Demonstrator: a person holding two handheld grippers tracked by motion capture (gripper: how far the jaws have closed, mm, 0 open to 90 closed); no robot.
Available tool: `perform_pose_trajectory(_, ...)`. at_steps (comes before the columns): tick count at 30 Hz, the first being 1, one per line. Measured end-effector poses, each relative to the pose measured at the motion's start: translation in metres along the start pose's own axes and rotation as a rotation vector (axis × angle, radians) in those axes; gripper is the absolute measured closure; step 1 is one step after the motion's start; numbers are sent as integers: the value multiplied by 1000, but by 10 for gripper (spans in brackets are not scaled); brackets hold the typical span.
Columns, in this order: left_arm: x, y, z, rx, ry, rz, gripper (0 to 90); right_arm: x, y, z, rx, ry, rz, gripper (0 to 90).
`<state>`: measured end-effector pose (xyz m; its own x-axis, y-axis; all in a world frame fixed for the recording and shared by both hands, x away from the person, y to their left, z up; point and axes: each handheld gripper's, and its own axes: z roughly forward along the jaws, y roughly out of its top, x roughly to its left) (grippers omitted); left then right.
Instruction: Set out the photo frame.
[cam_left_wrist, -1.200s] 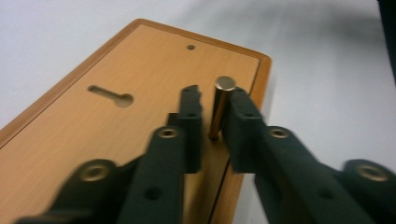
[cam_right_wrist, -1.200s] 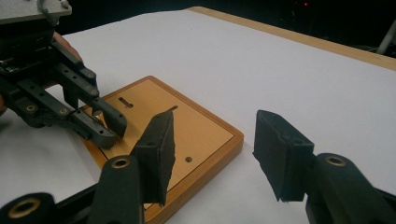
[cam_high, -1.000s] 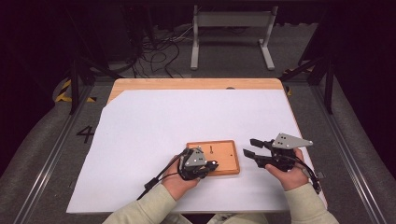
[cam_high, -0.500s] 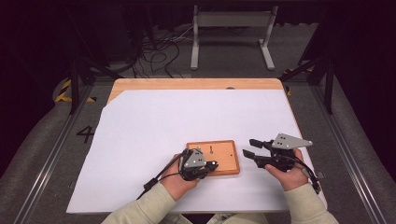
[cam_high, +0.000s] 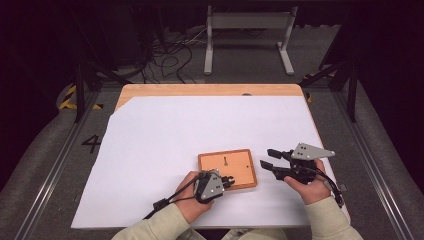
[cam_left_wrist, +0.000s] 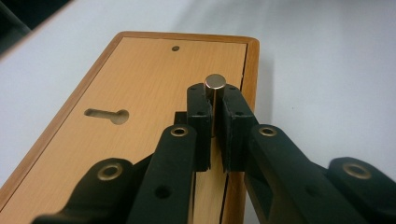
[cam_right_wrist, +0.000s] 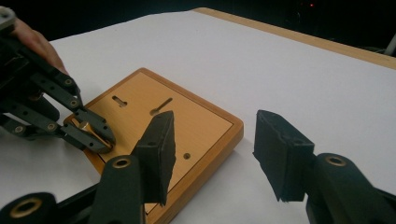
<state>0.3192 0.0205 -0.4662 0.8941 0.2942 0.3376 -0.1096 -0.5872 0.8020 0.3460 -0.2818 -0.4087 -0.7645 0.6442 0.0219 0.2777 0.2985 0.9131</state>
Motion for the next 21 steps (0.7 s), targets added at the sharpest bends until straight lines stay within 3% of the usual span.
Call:
perform_pose_trajectory(4,-5,0,-1,-10,22,48,843,1,2,-2,0,1,-13,477)
perform_pose_trajectory(6,-10,-1,-2,-11,43,94,843,1,2,-2,4,2,-15,477)
perform_pose_trajectory(10,-15,-2,-3,-19,63,149,844,2,4,-2,55,2,-20,485)
perform_pose_trajectory(18,-20,-4,-4,-23,86,194,844,2,11,2,124,26,19,395)
perform_pose_trajectory(20,-21,-4,-4,-22,89,195,844,-1,14,6,143,55,71,318)
perform_pose_trajectory(21,-21,-4,-4,-24,85,194,844,-1,14,6,143,55,71,318)
